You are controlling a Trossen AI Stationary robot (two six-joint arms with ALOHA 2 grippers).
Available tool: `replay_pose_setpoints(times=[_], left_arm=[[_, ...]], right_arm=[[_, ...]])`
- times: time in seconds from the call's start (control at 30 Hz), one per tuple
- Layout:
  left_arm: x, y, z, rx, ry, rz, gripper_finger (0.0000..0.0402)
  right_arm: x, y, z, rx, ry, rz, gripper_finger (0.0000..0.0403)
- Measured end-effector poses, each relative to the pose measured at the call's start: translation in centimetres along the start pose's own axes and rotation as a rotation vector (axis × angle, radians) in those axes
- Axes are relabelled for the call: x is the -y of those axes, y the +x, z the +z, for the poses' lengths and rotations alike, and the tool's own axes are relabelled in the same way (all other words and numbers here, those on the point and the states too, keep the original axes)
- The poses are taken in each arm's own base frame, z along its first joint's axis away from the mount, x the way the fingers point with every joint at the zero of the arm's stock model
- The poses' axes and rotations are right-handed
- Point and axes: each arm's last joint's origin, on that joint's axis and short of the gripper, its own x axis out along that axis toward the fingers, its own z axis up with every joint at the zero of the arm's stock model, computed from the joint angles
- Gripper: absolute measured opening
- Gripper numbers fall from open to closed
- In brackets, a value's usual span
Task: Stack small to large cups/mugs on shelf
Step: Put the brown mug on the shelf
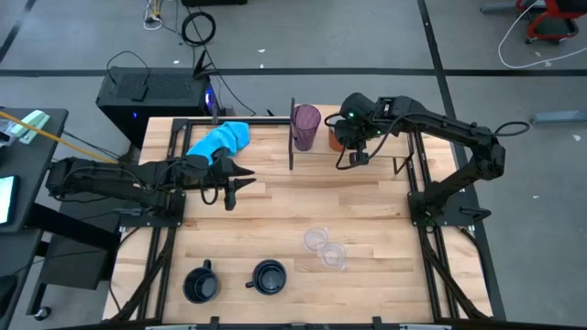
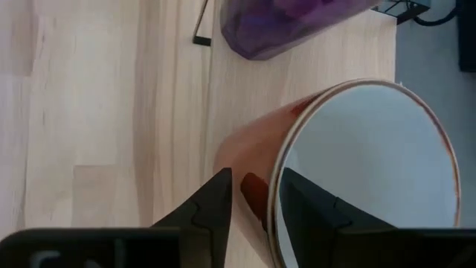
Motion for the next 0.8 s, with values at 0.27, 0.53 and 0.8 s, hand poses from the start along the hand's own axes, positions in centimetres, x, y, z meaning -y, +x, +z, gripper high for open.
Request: replay_pose_setpoints(times=[0.27,0.53,0.8], left_arm=[[0.0,0.0,0.0,0.000,-0.002,0.000,0.0107],[0.0,0.0,0.0,0.000,-0.003,0.000,0.0107],[0.0,0.0,0.0,0.000,-0.003,0.000,0.0107]], right_arm=[[0.2,0.0,0.2,0.019,0.013,-0.023,0.0177],[0.2,-2.2,-0.4,0.082,0.082,-0.072,0.0228],[0.7,-5.1,-2.3,0.137,0.238,-0.110,0.0261]])
